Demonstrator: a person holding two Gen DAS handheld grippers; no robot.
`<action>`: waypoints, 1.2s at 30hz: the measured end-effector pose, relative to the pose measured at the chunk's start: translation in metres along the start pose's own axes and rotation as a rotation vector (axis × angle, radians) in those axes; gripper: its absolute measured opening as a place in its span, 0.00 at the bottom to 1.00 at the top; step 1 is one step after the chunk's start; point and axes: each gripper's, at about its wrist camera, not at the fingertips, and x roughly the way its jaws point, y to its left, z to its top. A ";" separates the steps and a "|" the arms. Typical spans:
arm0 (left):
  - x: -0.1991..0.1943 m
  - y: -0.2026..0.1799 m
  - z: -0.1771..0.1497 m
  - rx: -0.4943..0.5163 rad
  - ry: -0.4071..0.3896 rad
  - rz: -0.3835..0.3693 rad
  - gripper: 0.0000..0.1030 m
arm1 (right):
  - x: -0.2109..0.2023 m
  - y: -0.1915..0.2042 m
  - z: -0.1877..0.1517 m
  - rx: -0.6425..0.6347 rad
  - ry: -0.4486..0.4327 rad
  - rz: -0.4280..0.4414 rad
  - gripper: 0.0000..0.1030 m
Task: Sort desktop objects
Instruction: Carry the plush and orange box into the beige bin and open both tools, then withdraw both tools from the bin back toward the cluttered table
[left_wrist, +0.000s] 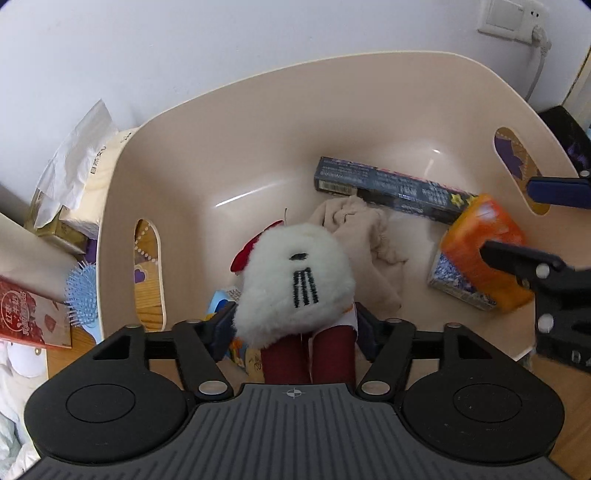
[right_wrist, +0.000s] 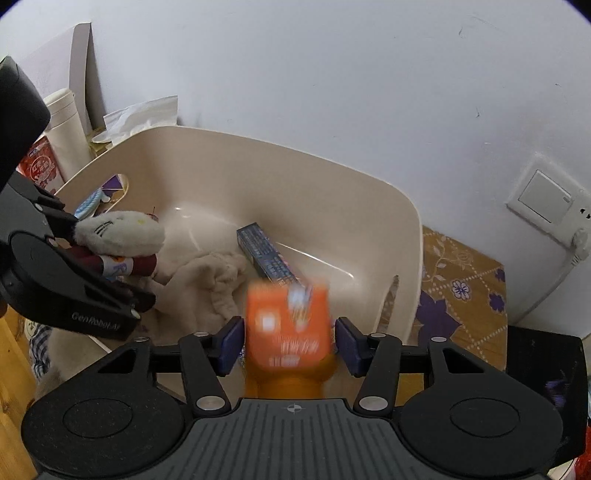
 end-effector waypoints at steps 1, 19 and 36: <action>-0.001 0.000 0.000 -0.005 0.002 -0.005 0.71 | 0.000 0.000 0.001 0.001 0.001 -0.002 0.65; -0.039 0.015 -0.009 -0.025 -0.070 -0.018 0.78 | -0.045 -0.003 0.004 0.114 -0.087 -0.066 1.00; -0.093 0.039 -0.049 -0.058 -0.175 -0.041 0.79 | -0.098 0.010 -0.017 0.165 -0.155 -0.135 1.00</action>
